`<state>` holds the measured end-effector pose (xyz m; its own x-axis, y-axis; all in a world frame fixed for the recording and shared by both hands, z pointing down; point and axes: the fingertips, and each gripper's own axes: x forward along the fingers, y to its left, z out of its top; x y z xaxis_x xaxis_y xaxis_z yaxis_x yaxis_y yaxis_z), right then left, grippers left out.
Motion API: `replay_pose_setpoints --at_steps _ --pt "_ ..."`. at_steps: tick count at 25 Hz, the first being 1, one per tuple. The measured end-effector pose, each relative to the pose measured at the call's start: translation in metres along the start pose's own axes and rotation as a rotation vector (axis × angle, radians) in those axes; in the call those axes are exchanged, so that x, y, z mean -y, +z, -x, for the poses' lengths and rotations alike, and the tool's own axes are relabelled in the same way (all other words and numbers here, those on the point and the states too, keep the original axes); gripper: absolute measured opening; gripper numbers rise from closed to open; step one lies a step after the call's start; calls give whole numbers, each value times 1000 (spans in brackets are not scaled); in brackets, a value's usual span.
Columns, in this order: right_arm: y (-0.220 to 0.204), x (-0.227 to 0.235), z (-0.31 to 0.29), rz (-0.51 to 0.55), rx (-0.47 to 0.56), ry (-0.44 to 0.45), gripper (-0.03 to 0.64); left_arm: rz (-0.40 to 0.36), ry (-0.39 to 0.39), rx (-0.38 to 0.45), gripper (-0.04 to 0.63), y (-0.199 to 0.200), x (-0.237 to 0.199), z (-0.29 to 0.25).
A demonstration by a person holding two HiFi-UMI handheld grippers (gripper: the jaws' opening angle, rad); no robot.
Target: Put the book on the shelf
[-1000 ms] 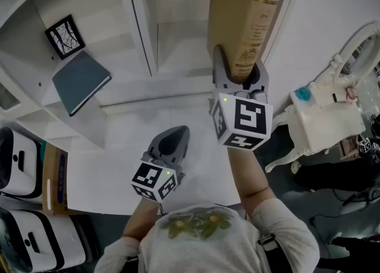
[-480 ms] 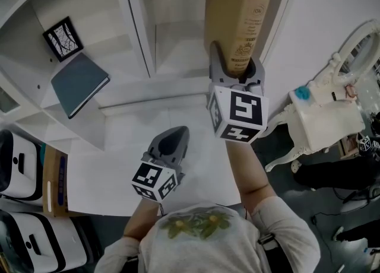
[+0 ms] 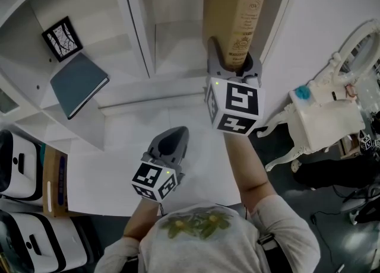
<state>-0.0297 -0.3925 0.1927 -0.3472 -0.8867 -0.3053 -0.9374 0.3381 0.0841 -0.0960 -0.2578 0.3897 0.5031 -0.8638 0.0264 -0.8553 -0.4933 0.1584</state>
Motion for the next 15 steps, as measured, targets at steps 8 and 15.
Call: replay_pose_setpoints --at_steps 8,15 --pt "-4 -1 -12 7 -21 -5 229 7 -1 -3 28 -1 -2 0" --pt "-7 0 -18 21 -40 -4 230 8 1 1 28 -1 -1 -1"
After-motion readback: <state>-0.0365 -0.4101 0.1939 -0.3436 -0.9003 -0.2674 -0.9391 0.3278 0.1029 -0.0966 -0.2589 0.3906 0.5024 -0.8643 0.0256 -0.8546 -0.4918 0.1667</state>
